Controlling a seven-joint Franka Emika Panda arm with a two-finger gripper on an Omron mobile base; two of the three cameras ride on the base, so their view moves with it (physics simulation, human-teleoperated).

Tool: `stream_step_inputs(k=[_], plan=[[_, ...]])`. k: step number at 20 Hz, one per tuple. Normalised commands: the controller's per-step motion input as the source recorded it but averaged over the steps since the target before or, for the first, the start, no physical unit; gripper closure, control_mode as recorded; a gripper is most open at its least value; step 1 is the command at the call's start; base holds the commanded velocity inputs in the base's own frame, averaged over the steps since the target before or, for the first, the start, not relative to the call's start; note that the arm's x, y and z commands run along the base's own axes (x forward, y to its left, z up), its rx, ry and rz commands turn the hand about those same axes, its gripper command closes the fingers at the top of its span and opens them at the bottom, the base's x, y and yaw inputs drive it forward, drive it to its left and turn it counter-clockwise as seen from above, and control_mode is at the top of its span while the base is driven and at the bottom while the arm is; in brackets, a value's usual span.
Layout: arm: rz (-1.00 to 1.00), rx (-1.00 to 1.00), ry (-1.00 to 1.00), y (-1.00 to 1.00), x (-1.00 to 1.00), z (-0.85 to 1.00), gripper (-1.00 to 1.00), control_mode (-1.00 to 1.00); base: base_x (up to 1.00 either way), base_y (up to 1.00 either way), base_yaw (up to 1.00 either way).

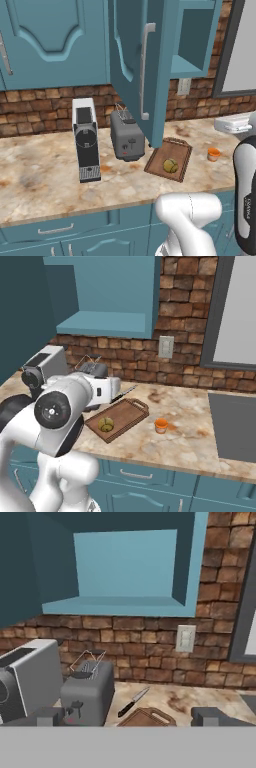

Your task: Pick the bread, place it on the cutting board, pick the jam, place it on the counter, and close the cabinet.

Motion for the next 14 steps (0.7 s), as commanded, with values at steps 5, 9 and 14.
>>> stream_step_inputs(k=[5,9,14], plan=[[0.0,0.0,-0.09,0.18,-0.27,0.14,-1.0,-1.0,0.0,0.0,0.0],[0.0,0.0,-0.1,0.2,-0.32,0.11,-1.0,-1.0,0.0,0.0,0.0],[0.0,-0.01,-0.1,0.22,-0.33,0.08,-1.0,-1.0,0.0,0.0,0.0]])
